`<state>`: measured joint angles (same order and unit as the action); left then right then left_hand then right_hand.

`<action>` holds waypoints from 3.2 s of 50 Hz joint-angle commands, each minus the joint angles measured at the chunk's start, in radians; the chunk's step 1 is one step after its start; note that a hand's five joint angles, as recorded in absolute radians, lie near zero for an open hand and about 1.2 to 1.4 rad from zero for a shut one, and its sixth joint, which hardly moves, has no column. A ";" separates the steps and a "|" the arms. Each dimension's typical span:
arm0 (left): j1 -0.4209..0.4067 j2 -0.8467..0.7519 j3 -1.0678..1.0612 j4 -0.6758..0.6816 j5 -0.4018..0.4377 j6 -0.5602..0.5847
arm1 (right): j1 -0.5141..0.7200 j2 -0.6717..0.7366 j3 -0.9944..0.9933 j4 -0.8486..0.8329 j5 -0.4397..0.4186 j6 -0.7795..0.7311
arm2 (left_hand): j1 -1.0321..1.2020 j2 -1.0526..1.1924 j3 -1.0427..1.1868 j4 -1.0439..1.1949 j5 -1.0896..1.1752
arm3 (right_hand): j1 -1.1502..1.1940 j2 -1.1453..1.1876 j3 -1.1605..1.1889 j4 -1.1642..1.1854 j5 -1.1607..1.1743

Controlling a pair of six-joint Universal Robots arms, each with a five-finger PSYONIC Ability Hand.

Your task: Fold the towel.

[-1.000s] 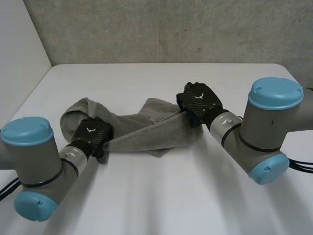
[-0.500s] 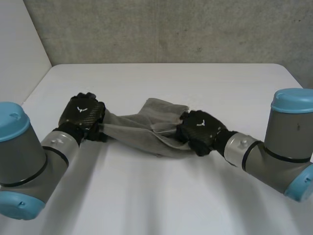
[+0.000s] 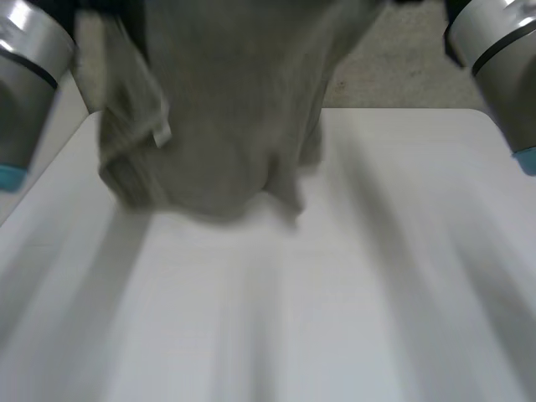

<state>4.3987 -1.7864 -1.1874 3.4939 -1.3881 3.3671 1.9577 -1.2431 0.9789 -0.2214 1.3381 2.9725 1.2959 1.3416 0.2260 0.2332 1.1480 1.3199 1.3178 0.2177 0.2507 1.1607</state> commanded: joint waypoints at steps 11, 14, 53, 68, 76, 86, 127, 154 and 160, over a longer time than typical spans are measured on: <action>0.105 0.182 -0.664 0.209 0.285 -0.137 | -0.111 -0.102 0.645 0.147 -0.272 -0.375 | 0.100 0.055 -0.051 -0.059 0.074 | 0.076 0.078 -0.043 -0.076 0.061; 0.107 0.101 -0.725 0.174 0.322 -0.103 | -0.114 -0.070 0.737 0.191 -0.295 -0.495 | 0.100 0.055 -0.051 -0.059 0.074 | 0.076 0.078 -0.043 -0.076 0.061; 0.087 0.001 -0.785 -0.065 0.313 0.192 | -0.197 0.070 0.664 0.327 -0.470 -0.825 | 0.100 0.055 -0.051 -0.059 0.074 | -0.786 -0.784 -0.043 -0.076 -0.801; 0.036 0.042 -0.847 -0.067 0.313 0.192 | -0.128 0.125 0.422 0.453 -0.473 -0.791 | 0.100 0.055 -0.051 -0.059 0.074 | -0.789 -0.787 -0.043 -0.076 -0.804; 0.031 0.064 -0.857 -0.065 0.313 0.192 | -0.068 0.237 0.346 0.513 -0.455 -0.813 | 0.100 0.055 -0.051 -0.059 0.074 | -0.789 -0.787 -0.043 -0.076 -0.804; 0.033 0.062 -0.859 -0.064 0.313 0.192 | 0.030 0.358 0.319 0.534 -0.310 -1.026 | 0.100 0.055 -0.051 -0.059 0.074 | -0.789 -0.787 -0.043 -0.076 -0.804; 0.050 0.062 -0.854 -0.062 0.311 0.193 | -0.172 0.249 0.475 0.524 -0.292 -1.112 | 0.100 0.055 -0.051 -0.059 0.074 | -0.181 -0.179 -0.043 -0.076 -0.196; 0.045 0.094 -0.857 -0.067 0.308 0.190 | -0.355 0.122 0.742 0.289 -0.352 -0.951 | 0.100 0.055 -0.051 -0.059 0.074 | -0.513 -0.511 -0.043 -0.076 -0.528; 0.050 0.090 -0.857 -0.067 0.307 0.190 | -0.359 0.108 0.781 0.249 -0.353 -0.951 | 0.100 0.055 -0.051 -0.059 0.074 | -0.516 -0.514 -0.043 -0.076 -0.531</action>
<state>4.4451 -1.6922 -2.0449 3.4269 -1.0798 3.5573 1.5992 -1.1269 1.7330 0.0576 0.9851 2.0233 1.2983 1.3494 0.2259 0.2332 1.1750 0.8249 0.8487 0.2177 0.2507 0.6388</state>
